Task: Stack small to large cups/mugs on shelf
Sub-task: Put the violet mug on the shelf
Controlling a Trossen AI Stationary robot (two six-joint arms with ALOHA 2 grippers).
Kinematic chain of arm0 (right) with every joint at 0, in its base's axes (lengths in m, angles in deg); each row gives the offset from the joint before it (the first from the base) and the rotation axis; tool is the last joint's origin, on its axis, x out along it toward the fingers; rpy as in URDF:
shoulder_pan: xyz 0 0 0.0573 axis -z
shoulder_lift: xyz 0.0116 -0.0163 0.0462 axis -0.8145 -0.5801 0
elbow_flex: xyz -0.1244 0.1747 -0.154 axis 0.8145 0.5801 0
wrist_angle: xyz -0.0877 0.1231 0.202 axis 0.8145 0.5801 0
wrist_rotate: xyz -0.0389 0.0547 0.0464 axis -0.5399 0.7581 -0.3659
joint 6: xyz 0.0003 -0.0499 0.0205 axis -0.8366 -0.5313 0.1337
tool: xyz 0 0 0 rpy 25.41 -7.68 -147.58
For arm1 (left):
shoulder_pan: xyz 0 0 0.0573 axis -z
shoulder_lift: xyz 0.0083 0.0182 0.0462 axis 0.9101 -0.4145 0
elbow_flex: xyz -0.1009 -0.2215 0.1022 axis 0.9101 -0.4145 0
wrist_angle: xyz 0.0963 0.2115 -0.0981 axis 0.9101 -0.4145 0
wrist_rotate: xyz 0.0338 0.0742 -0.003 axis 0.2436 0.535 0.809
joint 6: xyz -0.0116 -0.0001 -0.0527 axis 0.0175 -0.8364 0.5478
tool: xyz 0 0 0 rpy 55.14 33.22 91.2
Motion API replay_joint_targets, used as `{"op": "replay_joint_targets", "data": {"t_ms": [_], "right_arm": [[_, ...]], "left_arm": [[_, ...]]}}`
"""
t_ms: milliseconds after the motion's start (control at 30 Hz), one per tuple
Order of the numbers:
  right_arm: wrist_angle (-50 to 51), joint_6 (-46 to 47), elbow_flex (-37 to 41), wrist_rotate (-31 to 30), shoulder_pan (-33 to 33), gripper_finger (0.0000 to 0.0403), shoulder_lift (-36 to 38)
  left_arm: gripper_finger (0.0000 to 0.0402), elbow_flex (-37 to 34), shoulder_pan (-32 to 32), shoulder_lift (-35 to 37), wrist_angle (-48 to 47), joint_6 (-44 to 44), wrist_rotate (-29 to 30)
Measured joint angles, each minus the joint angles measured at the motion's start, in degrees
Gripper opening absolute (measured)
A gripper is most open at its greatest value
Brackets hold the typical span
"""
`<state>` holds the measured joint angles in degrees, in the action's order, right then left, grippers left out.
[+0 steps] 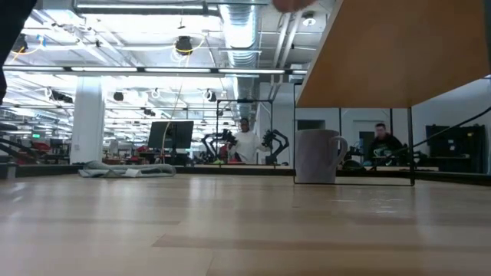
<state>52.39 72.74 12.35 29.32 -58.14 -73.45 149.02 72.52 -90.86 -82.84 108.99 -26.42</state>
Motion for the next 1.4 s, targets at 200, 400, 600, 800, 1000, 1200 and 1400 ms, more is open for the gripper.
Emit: {"op": "replay_joint_targets", "data": {"t_ms": [200, 400, 600, 800, 1000, 1200, 1400], "right_arm": [[0.0, 0.0, 0.0, 0.0, 0.0, 0.0265, 0.0], [0.0, 0.0, 0.0, 0.0, 0.0, 0.0265, 0.0], [0.4, 0.0, 0.0, 0.1, 0.0, 0.0265, 0.0], [0.6, 0.1, 0.0, 0.1, 0.0, 0.0265, 0.0], [1.3, 2.5, 0.0, 0.1, 0.0, 0.0265, 0.0], [1.5, 6.9, 0.0, 0.1, 0.0, 0.0265, 0.0], [1.7, 7.0, 0.0, 0.1, 0.0, 0.0265, 0.0]], "left_arm": [[0.0016, -1.3, 0.0, -2.1, 5.4, -1.7, -2.1], [0.0016, -0.9, -0.7, -4.4, 9.5, -4.5, -2.1], [0.0016, -1.3, -1.8, -6.1, 11.6, -6.3, -2.3], [0.0016, -1.1, -2.2, -8.4, 14.2, -7.3, -6.6], [0.0016, -1.0, -2.6, -8.8, 14.3, -6.5, -8.1], [0.0016, -1.0, -3.3, -8.7, 13.9, -5.6, -8.1], [0.0016, -1.2, -3.4, -8.7, 13.8, -5.5, -7.1]]}}
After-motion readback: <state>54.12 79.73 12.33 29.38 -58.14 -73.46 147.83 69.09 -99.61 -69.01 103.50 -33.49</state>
